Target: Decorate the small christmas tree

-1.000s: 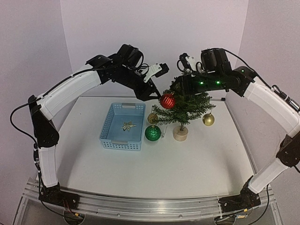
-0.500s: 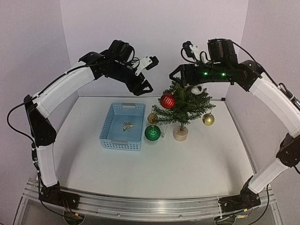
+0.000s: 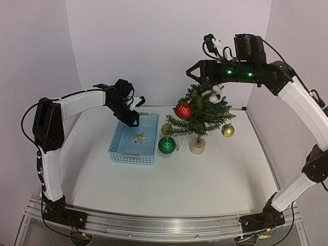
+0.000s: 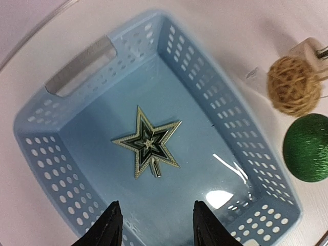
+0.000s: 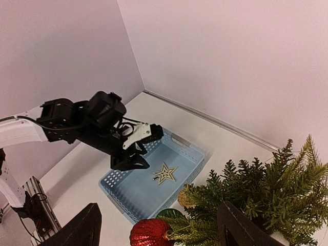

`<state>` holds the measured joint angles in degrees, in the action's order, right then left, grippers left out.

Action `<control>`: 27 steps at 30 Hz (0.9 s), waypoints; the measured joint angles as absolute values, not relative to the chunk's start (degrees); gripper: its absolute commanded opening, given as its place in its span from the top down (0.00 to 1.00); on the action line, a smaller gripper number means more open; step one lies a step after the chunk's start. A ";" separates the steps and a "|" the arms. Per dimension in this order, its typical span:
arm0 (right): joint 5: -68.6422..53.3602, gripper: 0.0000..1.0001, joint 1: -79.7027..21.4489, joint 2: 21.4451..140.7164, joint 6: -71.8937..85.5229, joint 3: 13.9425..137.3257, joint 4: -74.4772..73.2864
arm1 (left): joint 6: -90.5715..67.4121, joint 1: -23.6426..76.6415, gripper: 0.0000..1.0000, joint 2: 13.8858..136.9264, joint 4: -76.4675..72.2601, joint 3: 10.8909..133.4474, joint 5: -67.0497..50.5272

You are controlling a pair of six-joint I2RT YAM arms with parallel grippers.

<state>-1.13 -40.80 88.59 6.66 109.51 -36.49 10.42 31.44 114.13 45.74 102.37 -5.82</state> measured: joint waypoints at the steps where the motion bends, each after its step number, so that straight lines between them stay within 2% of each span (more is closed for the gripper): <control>1: -1.15 0.23 -40.80 88.58 6.66 109.51 -36.48 | 9.73 31.13 0.54 115.33 45.39 101.63 -5.80; 4: -1.15 0.23 -40.80 88.58 6.68 109.51 -36.55 | 7.49 30.91 0.54 119.26 45.08 100.75 -5.82; 12: -1.10 0.23 -40.80 88.20 6.85 109.29 -36.53 | 2.40 31.33 0.62 126.79 45.04 100.75 -6.00; 21: -1.13 0.23 -40.80 87.69 6.87 108.59 -36.52 | -0.16 31.33 0.72 129.17 45.09 101.35 -6.00; 27: -1.13 0.23 -40.80 87.52 6.87 108.22 -36.52 | -0.51 31.33 0.73 131.24 44.94 103.45 -5.98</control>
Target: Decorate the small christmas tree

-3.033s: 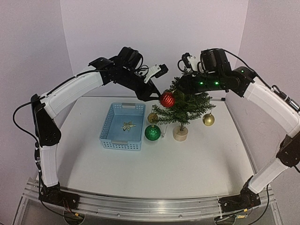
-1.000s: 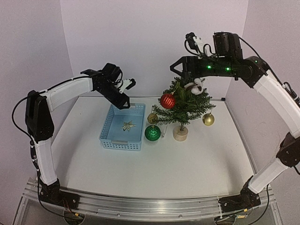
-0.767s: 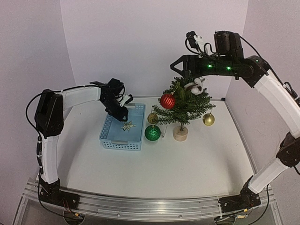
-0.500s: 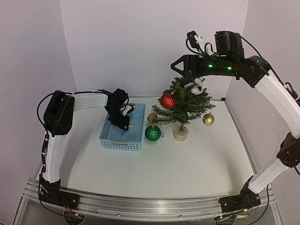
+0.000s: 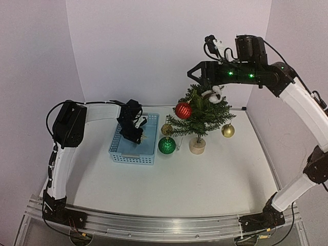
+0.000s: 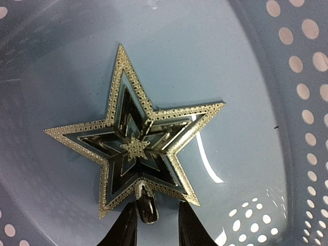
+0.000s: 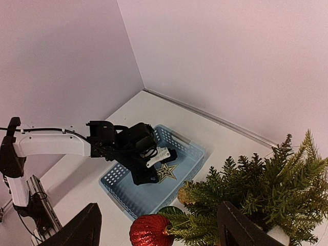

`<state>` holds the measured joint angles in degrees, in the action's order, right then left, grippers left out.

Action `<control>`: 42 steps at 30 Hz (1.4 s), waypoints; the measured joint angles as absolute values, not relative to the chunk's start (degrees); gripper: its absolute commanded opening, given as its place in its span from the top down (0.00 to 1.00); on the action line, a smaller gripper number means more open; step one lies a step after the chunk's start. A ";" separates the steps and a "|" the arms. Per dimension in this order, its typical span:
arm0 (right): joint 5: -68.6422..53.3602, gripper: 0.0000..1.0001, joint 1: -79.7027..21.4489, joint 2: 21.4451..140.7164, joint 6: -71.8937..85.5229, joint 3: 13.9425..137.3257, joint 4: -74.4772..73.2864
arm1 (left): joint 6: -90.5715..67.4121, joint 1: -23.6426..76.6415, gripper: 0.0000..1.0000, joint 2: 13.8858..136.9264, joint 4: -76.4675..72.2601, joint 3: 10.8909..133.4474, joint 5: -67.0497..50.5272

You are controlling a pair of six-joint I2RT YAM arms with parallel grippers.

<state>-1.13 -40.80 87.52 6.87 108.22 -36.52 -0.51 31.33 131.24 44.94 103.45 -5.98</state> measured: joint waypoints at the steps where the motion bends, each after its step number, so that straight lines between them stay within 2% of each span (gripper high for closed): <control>1: -1.13 0.23 -40.80 87.50 6.87 108.18 -36.52 | -0.51 31.33 0.74 131.31 44.92 103.66 -5.98; 5: -1.13 0.23 -40.80 87.38 6.87 107.87 -36.49 | -0.40 31.33 0.81 131.61 44.92 103.91 -5.82; 9: -1.15 0.23 -40.80 87.27 6.87 107.85 -36.49 | -0.28 31.33 0.98 131.98 44.87 104.31 -5.80; 10: -1.15 0.23 -40.80 87.23 6.87 107.85 -36.49 | -0.11 31.33 1.00 132.08 44.91 104.49 -5.79; 25: -1.34 0.23 -40.80 87.09 7.97 107.87 -36.47 | 0.15 30.99 1.00 130.99 42.43 104.66 -5.16; 31: -1.70 0.22 -40.80 87.41 10.57 110.75 -36.67 | 2.76 30.68 1.00 123.77 42.85 106.12 -4.32; 35: -2.12 0.16 -40.80 88.94 13.37 116.06 -36.22 | 5.53 30.69 1.00 118.04 42.86 110.25 -4.26; 42: -2.84 0.15 -40.80 95.35 18.57 124.86 -34.97 | 13.36 34.55 1.00 108.72 38.62 119.18 -1.58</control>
